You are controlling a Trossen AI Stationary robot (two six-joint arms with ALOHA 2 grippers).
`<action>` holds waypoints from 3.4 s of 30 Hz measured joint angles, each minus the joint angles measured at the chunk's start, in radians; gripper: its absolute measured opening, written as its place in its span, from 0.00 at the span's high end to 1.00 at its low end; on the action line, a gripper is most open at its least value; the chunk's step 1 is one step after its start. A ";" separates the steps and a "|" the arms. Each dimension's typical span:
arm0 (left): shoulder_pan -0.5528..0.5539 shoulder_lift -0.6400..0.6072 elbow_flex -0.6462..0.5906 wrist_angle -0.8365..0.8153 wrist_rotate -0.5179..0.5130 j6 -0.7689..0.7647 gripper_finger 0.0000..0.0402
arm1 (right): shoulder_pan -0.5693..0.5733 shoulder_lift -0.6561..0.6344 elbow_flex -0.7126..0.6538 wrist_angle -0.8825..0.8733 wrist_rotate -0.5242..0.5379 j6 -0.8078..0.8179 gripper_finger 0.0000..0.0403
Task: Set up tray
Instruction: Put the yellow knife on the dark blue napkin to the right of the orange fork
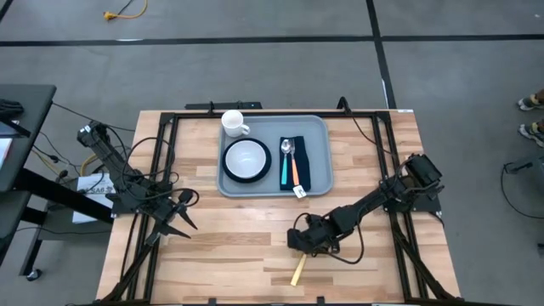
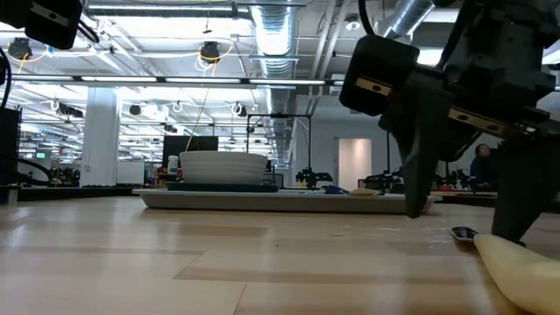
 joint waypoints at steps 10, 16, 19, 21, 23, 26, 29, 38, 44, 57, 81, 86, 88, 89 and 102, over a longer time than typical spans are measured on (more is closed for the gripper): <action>0.000 0.000 0.000 -0.007 0.001 -0.007 0.69 | 0.000 0.034 0.004 -0.054 -0.127 0.004 0.45; 0.000 0.000 0.000 -0.007 0.001 -0.009 0.69 | -0.001 0.090 0.010 -0.006 -0.278 -0.027 0.51; 0.000 0.000 0.000 -0.007 0.001 -0.009 0.69 | -0.001 0.092 0.010 -0.012 -0.275 -0.034 0.55; 0.000 0.000 0.000 -0.007 0.001 -0.009 0.69 | -0.004 0.092 0.010 -0.020 -0.271 -0.049 0.58; 0.000 0.000 0.000 -0.007 0.002 -0.009 0.69 | -0.005 0.092 0.010 -0.028 -0.269 -0.057 0.61; 0.000 0.000 0.000 -0.007 0.002 -0.009 0.69 | -0.005 0.092 0.011 -0.044 -0.264 -0.077 0.66; 0.000 0.000 0.000 -0.007 0.002 -0.009 0.69 | -0.005 0.092 0.012 -0.063 -0.258 -0.095 0.72; 0.000 0.000 0.000 -0.008 0.002 -0.009 0.69 | -0.017 0.092 0.014 -0.099 -0.253 -0.219 0.92; 0.000 0.000 0.000 -0.008 0.002 -0.009 0.69 | -0.032 0.092 0.014 -0.101 -0.252 -0.272 0.95; 0.000 0.000 0.000 -0.015 -0.002 -0.008 0.69 | -0.037 0.037 0.073 -0.226 -0.142 -0.295 0.96; 0.000 0.000 0.000 -0.017 -0.002 -0.008 0.69 | -0.244 -0.186 0.139 -0.610 -0.080 -0.479 0.96; 0.000 0.000 0.000 -0.017 -0.004 -0.008 0.69 | -0.423 -0.187 0.140 -0.609 -0.085 -0.676 0.96; 0.000 0.000 0.000 -0.018 -0.004 -0.008 0.69 | -0.497 -0.187 0.140 -0.609 -0.087 -0.749 0.96; 0.000 0.000 0.000 -0.018 -0.004 -0.007 0.69 | -0.533 -0.187 0.140 -0.606 -0.087 -0.784 0.96; 0.000 -0.001 0.000 -0.022 -0.096 0.000 0.69 | -0.858 -0.049 0.212 -0.472 -0.164 -1.171 0.96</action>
